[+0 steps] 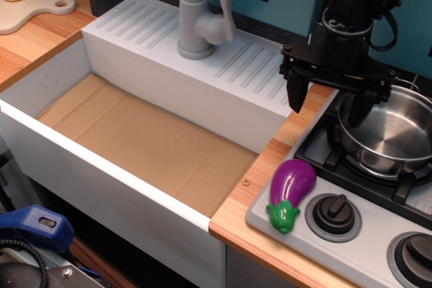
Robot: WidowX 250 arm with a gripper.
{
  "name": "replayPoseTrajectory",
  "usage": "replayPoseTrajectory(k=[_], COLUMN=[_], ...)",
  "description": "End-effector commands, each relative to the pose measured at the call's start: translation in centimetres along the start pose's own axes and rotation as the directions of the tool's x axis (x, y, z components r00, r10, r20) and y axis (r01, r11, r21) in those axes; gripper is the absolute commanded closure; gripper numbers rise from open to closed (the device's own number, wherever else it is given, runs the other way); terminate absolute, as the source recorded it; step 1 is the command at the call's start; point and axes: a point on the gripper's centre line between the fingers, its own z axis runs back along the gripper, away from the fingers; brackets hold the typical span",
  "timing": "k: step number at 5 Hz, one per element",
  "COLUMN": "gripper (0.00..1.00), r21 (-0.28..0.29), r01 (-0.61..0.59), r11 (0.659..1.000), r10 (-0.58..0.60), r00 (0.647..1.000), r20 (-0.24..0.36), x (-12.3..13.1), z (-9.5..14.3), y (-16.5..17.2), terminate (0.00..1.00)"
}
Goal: Put pot or pan in sink
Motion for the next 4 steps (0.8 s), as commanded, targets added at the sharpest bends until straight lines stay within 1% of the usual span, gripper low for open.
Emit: replayPoseTrajectory(k=[1, 2, 3, 4], gripper=[1.0, 1.0, 1.0, 1.0], r21=[-0.021, -0.029, -0.043, 0.006], r01=[-0.024, -0.029, -0.032, -0.006], r11=[0.999, 0.999, 0.999, 1.0], r10=[0.025, 0.03, 0.035, 0.006], r00=[0.998, 0.998, 0.998, 0.999], r20=[0.053, 0.056, 0.059, 0.051], x=[0.5, 0.6, 0.8, 1.1], z=[-0.1, 0.4, 0.4, 2.3], y=[-0.5, -0.8, -0.8, 0.5], terminate=[0.0, 0.0, 0.0, 0.0])
